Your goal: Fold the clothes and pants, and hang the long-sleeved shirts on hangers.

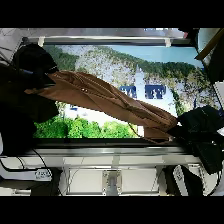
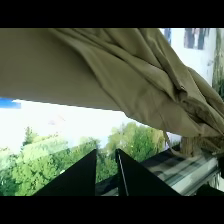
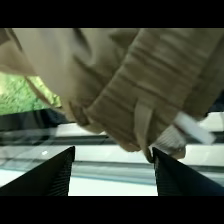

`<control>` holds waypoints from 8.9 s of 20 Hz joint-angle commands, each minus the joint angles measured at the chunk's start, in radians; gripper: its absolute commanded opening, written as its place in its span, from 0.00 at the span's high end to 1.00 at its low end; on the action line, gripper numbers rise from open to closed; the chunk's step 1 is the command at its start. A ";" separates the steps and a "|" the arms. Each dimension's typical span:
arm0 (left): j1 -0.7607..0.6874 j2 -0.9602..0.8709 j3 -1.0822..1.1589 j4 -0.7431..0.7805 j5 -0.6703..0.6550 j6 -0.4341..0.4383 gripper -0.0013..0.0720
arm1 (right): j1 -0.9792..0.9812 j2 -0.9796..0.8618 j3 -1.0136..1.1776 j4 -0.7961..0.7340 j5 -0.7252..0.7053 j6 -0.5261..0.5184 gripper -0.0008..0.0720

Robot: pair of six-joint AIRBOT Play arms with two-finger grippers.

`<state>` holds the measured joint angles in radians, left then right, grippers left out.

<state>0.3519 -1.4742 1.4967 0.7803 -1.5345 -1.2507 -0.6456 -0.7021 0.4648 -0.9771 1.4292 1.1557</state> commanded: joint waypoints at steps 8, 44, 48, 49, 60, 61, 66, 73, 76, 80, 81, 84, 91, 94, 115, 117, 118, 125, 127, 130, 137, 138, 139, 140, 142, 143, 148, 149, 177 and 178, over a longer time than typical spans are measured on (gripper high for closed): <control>0.037 -0.089 -0.154 0.012 0.112 0.024 0.38 | 0.393 0.069 -0.156 0.208 -0.213 0.260 0.31; 0.186 -0.089 -0.154 -0.417 0.082 0.144 0.38 | 1.048 0.200 -0.436 0.020 -2.180 1.165 0.96; 0.186 -0.089 -0.154 -0.466 0.042 0.144 0.38 | 1.051 0.200 -0.420 -0.048 -1.350 1.156 0.50; 0.186 -0.089 -0.154 -0.477 0.042 0.144 0.38 | 1.051 0.200 -0.389 -0.049 -1.369 1.128 0.50; 0.186 -0.089 -0.154 -0.505 0.041 0.167 0.38 | 0.412 0.238 0.375 -0.355 -0.235 0.601 0.55; 0.186 -0.089 -0.154 -0.505 0.041 0.167 0.38 | 0.409 0.299 0.331 -0.351 -0.216 0.645 0.55; 0.186 -0.089 -0.154 -0.505 0.042 0.179 0.38 | 0.410 0.817 -0.145 -0.159 -0.358 1.113 0.34; 0.186 -0.089 -0.154 -0.505 0.041 0.178 0.38 | 0.410 0.757 -0.370 0.230 -0.724 0.899 0.32; 0.186 -0.089 -0.154 -0.505 0.042 0.178 0.38 | 0.410 0.616 -0.246 0.231 -0.748 0.747 0.32; 0.186 -0.089 -0.154 -0.505 0.042 0.179 0.38 | 0.415 0.293 -0.079 0.204 -0.409 0.560 0.32; 0.186 -0.089 -0.154 -0.505 0.042 0.179 0.38 | 0.438 0.234 -0.080 0.210 -0.391 0.551 0.32; 0.186 -0.089 -0.154 -0.505 0.041 0.179 0.38 | 0.589 0.179 -0.129 0.179 -0.478 0.628 0.32; 0.186 -0.089 -0.154 -0.505 0.042 0.186 0.38 | 0.854 0.184 -0.225 0.063 -0.834 1.089 0.21; 0.186 -0.089 -0.154 -0.505 0.041 0.186 0.38 | 0.860 0.185 -0.225 -0.076 -0.687 1.220 0.21; 0.186 -0.089 -0.154 -0.505 0.041 0.197 0.38 | 1.090 0.121 -0.296 -0.426 -0.860 1.821 0.23; 0.186 -0.089 -0.154 -0.505 0.042 0.197 0.38 | 1.090 0.121 -0.296 -0.411 -0.839 1.810 0.23; 0.186 -0.089 -0.154 -0.505 0.042 0.197 0.38 | 1.089 0.121 -0.296 -0.430 -0.845 1.812 0.23; 0.186 -0.089 -0.154 -0.505 0.042 0.197 0.38 | 1.088 0.016 -0.298 -0.440 -0.977 1.814 0.25; 0.186 -0.089 -0.154 -0.505 0.042 0.197 0.38 | 1.088 -0.026 -0.298 -0.454 -1.047 1.821 0.46; 0.186 -0.089 -0.154 -0.505 0.042 0.197 0.38 | 1.088 -0.050 -0.298 -0.472 -1.053 1.821 0.61; 0.219 -0.089 -0.154 -0.507 0.043 0.219 0.42 | 0.977 -0.013 -0.193 -0.642 -0.970 1.766 0.96; 0.235 -0.089 -0.154 -0.514 0.042 0.219 0.44 | 0.946 0.011 -0.147 -0.683 -0.853 1.724 0.96; 0.252 -0.089 -0.154 -0.533 0.040 0.219 0.44 | 0.921 0.045 -0.097 -0.748 -0.708 1.675 0.96; 0.269 -0.089 -0.154 -0.560 0.034 0.219 0.44 | 0.903 0.087 -0.055 -0.826 -0.584 1.645 0.96; 0.294 -0.089 -0.154 -0.590 0.001 0.224 0.44 | 0.864 0.190 0.000 -0.928 -0.492 1.545 0.97; 0.302 -0.089 -0.155 -0.581 -0.019 0.260 0.45 | 0.820 0.241 0.015 -0.922 -0.476 1.466 0.97; 0.311 -0.084 -0.252 -0.519 -0.127 0.272 0.67 | 0.480 0.246 0.080 -0.696 -0.467 0.941 0.97; 0.309 -0.077 -0.307 -0.520 -0.126 0.275 0.71 | 0.410 0.210 0.116 -0.663 -0.467 0.856 0.97; 0.287 0.177 -0.427 -0.788 0.298 0.388 0.17 | -0.183 0.011 0.618 0.484 -0.068 -0.004 0.33; 0.287 0.177 -0.427 -0.695 0.331 0.384 0.32 | -0.183 0.011 0.618 0.483 -0.051 0.016 0.33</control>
<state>0.6426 -1.2984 1.0599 0.0513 -1.2945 -0.8383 -0.8276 -0.6941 1.0454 -0.5358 1.3472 1.1461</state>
